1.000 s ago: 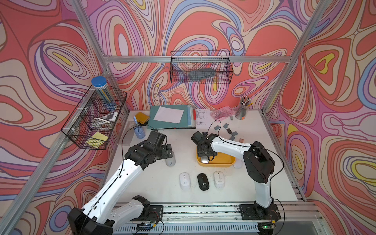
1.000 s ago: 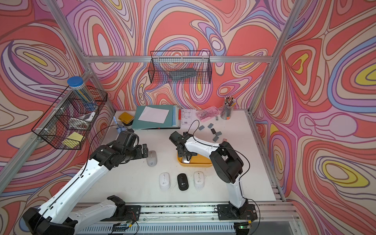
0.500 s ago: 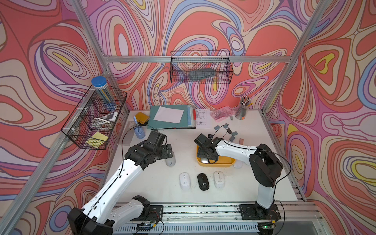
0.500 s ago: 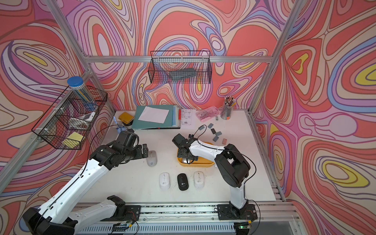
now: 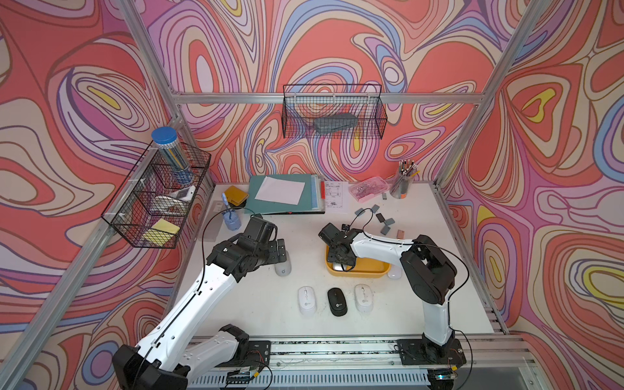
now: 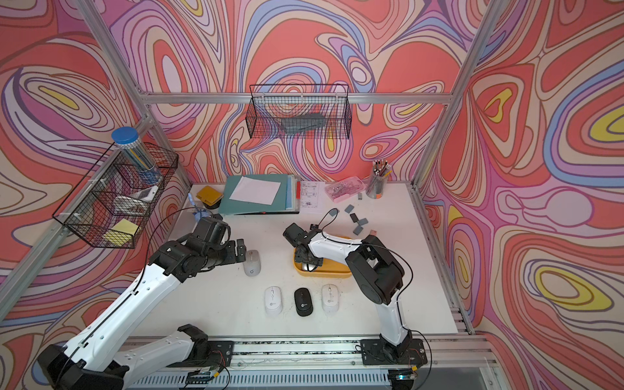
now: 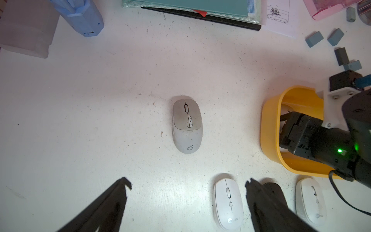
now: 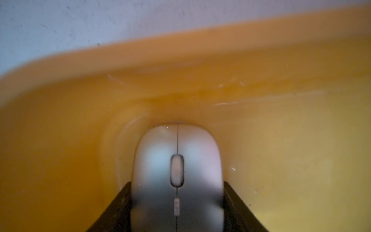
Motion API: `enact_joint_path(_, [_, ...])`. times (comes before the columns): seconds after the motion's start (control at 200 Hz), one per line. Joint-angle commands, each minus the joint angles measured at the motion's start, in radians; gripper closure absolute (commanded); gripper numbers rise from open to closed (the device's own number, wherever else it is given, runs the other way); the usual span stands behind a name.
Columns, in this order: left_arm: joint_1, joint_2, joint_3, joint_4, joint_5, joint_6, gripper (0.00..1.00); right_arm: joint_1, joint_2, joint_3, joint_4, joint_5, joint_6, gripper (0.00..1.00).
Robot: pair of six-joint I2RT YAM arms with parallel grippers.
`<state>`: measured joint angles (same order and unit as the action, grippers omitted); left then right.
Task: Take out the mouse from the storage box
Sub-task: Move the storage box to the center of the board, then pick up the mouse from the storage box.
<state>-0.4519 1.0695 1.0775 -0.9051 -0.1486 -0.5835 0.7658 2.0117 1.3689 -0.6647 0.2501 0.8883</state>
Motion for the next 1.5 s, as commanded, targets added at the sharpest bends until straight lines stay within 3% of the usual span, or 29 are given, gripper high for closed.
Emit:
enact_joint_path(0.0, [0.004,-0.009,-0.011,0.005,0.001,0.006,0.04,0.014,0.07,0.038,0.027,-0.05,-0.048,0.42])
enact_joint_path(0.351, [0.005,-0.008,-0.01,0.004,-0.003,0.008,0.04,0.093,0.19,0.206,-0.005,-0.08,-0.079,0.43])
enact_joint_path(0.496, [0.005,-0.009,-0.01,0.005,-0.002,0.009,0.04,0.095,0.175,0.189,0.016,-0.078,-0.092,0.43])
enact_joint_path(0.661, [0.004,-0.008,-0.007,0.008,0.002,0.009,0.04,0.097,0.105,0.158,0.048,-0.082,-0.132,0.43])
enact_joint_path(1.137, [0.005,-0.014,-0.011,0.01,0.011,0.006,0.04,0.092,-0.132,0.105,-0.087,0.132,-0.164,0.44])
enact_joint_path(1.302, [0.004,-0.02,-0.013,0.013,0.023,0.005,0.04,0.084,-0.234,0.038,-0.211,0.197,-0.101,0.44])
enact_joint_path(1.497, [0.005,-0.03,-0.018,0.02,0.041,0.004,0.04,0.07,-0.493,-0.17,-0.389,0.237,0.076,0.44])
